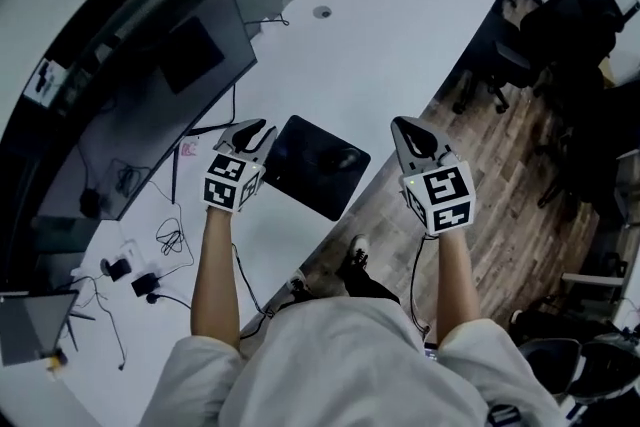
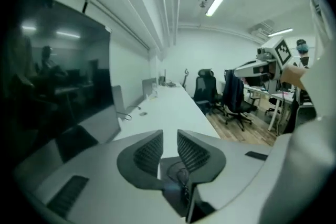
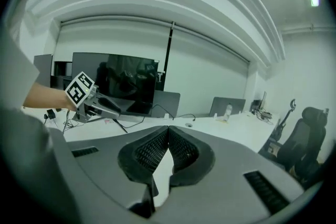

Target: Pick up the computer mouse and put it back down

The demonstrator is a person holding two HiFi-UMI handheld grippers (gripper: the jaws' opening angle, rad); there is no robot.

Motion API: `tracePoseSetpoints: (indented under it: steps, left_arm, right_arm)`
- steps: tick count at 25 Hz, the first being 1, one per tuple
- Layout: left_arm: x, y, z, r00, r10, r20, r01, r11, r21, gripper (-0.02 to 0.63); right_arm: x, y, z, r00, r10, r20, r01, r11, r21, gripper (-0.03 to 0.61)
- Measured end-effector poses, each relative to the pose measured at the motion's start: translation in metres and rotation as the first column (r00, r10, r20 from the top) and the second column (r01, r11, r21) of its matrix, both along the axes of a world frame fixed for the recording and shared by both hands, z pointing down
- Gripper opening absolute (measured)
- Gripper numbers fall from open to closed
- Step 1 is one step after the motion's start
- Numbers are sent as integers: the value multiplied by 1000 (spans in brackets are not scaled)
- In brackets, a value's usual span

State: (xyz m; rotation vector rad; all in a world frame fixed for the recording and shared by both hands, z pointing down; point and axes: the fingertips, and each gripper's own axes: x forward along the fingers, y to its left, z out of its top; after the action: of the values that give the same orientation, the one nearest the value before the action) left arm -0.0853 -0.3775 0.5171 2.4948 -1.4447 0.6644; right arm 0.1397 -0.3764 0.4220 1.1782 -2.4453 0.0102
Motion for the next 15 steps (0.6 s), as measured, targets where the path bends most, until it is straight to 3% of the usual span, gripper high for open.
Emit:
tracePoseSetpoints:
  steps: [4, 6, 9, 15]
  left_arm:
    - [-54, 30, -81, 989, -139, -58, 146, 976, 160, 20]
    - [-77, 48, -120, 982, -167, -85, 182, 957, 227, 20]
    - [-107, 73, -165, 972, -227, -62, 235, 922, 307, 18]
    - [-142, 120, -212, 945, -321, -56, 315, 860, 401, 20]
  right_arm:
    - [-38, 3, -41, 998, -64, 23, 61, 994, 93, 15]
    - [-62, 7, -61, 995, -98, 25, 94, 986, 140, 14]
    - [-100, 18, -87, 985, -170, 40, 159, 969, 192, 14]
    - [-160, 45, -122, 951, -303, 65, 278, 927, 253, 14]
